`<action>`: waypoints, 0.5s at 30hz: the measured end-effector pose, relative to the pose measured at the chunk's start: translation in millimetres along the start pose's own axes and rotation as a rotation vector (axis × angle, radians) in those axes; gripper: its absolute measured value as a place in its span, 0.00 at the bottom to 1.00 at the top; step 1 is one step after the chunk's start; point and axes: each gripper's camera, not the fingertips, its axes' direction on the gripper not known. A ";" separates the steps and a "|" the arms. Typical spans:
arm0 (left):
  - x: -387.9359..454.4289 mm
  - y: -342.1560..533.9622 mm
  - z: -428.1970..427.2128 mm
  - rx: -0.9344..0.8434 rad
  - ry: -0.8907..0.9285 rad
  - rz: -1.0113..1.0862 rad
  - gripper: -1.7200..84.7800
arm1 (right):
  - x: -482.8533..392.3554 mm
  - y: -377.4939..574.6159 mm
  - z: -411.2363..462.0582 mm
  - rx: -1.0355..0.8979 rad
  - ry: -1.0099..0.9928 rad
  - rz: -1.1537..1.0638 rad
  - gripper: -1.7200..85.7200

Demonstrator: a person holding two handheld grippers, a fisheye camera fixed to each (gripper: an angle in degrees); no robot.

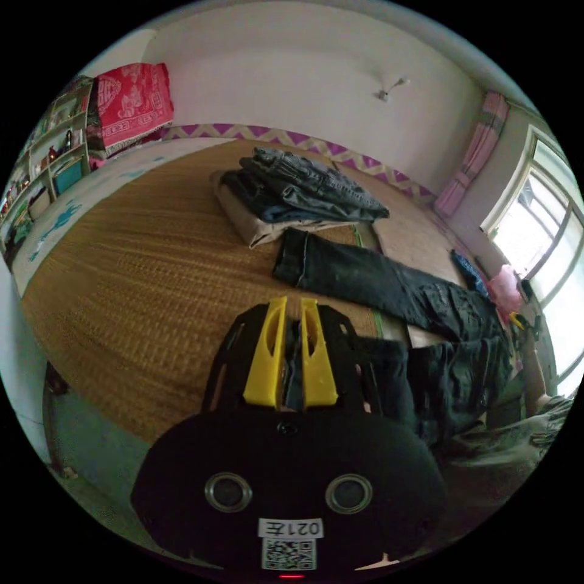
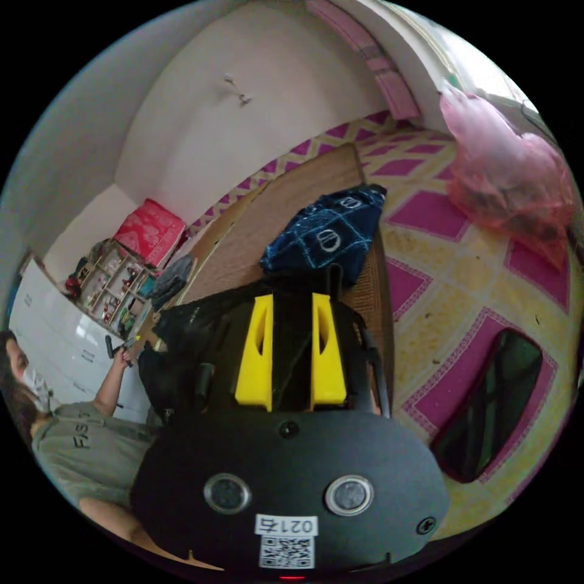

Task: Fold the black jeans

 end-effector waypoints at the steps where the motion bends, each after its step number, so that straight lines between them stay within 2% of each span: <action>1: -0.2 5.5 -0.6 -0.016 -0.031 0.003 0.08 | -9.6 4.7 -1.4 -0.007 -0.005 -0.022 0.13; 4: -8.6 27.2 5.3 -0.104 -0.144 -0.021 0.11 | -54.3 31.6 -0.9 -0.051 -0.004 -0.106 0.14; 7: -21.5 42.1 8.5 -0.125 -0.093 -0.065 0.10 | -88.4 57.9 3.3 -0.082 -0.007 -0.148 0.14; 10: -22.4 50.0 7.2 -0.124 -0.030 -0.028 0.03 | -110.5 79.4 7.4 -0.100 -0.064 -0.151 0.13; 13: -25.6 51.0 -11.4 -0.032 -0.040 -0.037 0.01 | -126.8 95.7 11.0 -0.112 -0.120 -0.136 0.12; 15: -34.9 52.5 -43.1 0.145 0.044 -0.102 0.01 | -141.2 105.5 11.9 -0.114 -0.129 -0.129 0.12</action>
